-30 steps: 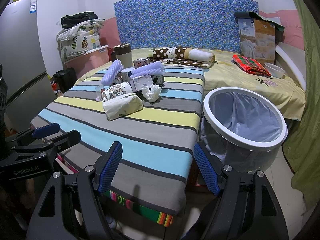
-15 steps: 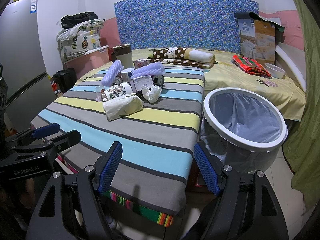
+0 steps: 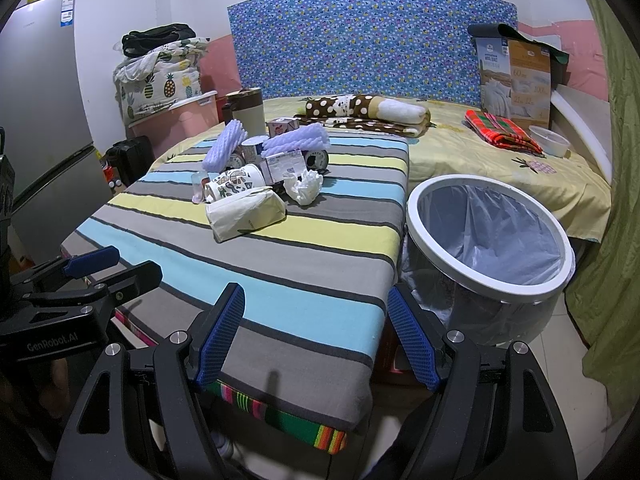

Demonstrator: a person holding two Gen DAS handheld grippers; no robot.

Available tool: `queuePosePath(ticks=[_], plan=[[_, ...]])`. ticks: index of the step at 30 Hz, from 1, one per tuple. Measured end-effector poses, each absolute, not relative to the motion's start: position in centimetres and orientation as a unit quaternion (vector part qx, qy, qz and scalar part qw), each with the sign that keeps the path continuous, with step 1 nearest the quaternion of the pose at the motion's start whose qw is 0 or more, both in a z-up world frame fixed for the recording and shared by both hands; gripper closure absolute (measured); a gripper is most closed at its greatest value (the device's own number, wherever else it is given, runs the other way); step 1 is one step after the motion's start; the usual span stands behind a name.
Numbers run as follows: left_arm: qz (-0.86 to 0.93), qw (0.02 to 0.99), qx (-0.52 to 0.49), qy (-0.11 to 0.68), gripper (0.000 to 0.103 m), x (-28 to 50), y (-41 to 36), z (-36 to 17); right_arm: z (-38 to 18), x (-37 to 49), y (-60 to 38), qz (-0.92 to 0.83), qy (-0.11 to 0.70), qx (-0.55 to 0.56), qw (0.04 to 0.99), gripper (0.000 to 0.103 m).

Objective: Collect trash

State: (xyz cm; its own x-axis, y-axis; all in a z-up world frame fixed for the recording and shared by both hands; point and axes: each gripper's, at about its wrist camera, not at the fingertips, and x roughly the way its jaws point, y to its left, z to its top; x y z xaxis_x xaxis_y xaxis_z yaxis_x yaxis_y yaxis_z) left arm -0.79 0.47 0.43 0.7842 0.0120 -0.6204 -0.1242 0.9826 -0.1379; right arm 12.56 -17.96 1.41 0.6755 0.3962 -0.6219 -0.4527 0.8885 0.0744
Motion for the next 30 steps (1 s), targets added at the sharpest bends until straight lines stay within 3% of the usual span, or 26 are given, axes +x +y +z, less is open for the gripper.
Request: queuePosePath(ticks=[30], plan=[[0.016,0.938,-0.070,0.340,0.019,3.2,1.2,-0.7,1.2,14.5,-17.3,0.236,0.337,-0.043,0.910,0.028]])
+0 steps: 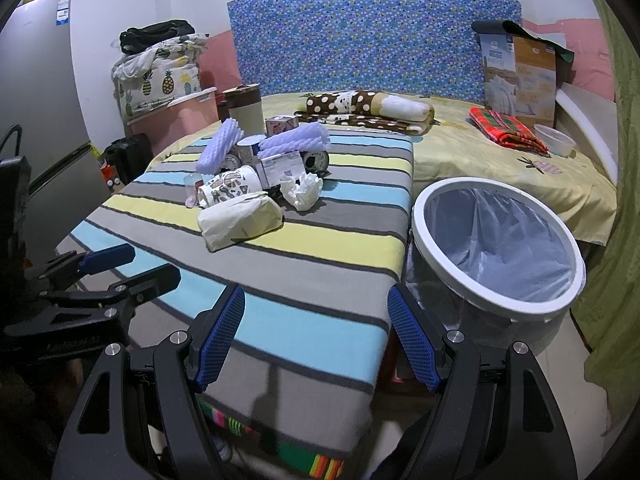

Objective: Collect trash

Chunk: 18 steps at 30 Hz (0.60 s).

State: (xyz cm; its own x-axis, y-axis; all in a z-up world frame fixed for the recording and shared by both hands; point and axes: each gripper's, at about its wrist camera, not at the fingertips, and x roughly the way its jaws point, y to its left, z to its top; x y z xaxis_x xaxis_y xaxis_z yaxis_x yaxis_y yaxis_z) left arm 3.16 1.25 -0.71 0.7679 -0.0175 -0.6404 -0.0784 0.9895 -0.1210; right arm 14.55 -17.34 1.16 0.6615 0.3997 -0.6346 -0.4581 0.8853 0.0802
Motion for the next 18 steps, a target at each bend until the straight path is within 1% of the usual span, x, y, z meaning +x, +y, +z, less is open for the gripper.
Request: queuePosePath(ticks=[8,13,15,18], plan=[[0.009,0.942,-0.037,0.333,0.019,7.3,1.9,-0.5,0.9,16.9,-17.3,0.237,0.351,-0.037,0.905,0.028],[-0.004,0.940,-0.010,0.341,0.020,10.1,1.8,-1.2,0.8,18.0,-17.1,0.238,0.356,-0.038,0.903,0.028],[-0.014,0.940,0.001,0.342,0.021,10.8,1.6,-1.4,0.7,18.5,-17.1,0.238,0.359,-0.039,0.901,0.028],[-0.018,0.936,0.014,0.351,0.029,11.9,1.4,-2.0,0.6,19.3,-17.0,0.240,0.364,-0.038,0.899,0.028]])
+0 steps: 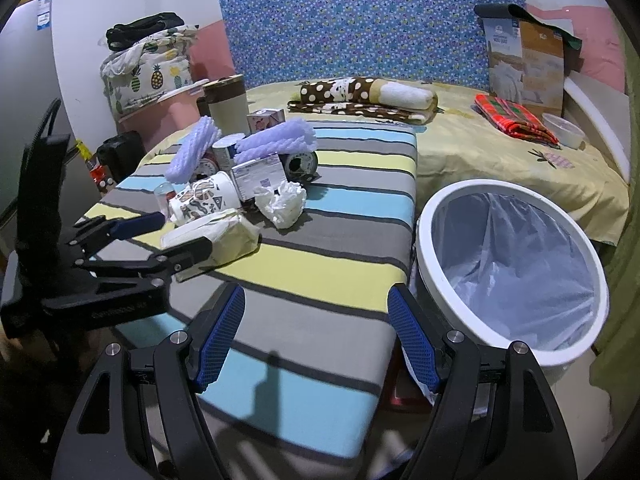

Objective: Collect trash
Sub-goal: 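Grasp the white paper bag with the left tool while the right tool grasps the crumpled tissue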

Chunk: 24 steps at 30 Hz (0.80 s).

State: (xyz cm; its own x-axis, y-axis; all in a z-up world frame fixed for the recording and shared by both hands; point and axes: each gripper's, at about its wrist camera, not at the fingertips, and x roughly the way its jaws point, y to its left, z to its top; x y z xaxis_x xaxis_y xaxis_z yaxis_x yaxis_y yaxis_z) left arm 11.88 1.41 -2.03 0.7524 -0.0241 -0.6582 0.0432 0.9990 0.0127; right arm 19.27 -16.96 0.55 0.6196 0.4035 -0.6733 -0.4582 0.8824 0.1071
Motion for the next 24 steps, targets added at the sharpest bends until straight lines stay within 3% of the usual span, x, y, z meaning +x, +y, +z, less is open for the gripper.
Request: queuePosePath(ticks=[2,8,10,15,22,24], plan=[[-0.021,0.932,0.017,0.361,0.040,12.5,1.4,-2.4,0.5,19.8,-16.8,0.242,0.368,-0.036,0.897,0.028],[-0.022,0.929,0.006,0.369,0.058,12.8,1.9,-2.8,0.8,21.8,-15.9,0.259,0.376,-0.028,0.889,0.032],[-0.022,0.929,-0.004,0.369,0.063,12.6,2.2,-2.7,0.8,22.7,-15.3,0.268,0.382,-0.025,0.884,0.041],[-0.020,0.931,-0.031,0.364,0.069,11.8,2.9,-2.5,0.5,25.1,-13.7,0.288,0.395,-0.017,0.872,0.049],[-0.022,0.931,-0.051,0.360,0.071,11.6,3.6,-2.5,-0.7,27.9,-11.4,0.296,0.423,-0.017,0.856,0.052],[-0.024,0.931,-0.054,0.360,0.071,11.7,3.7,-2.5,-1.0,28.2,-11.1,0.297,0.430,-0.019,0.853,0.059]])
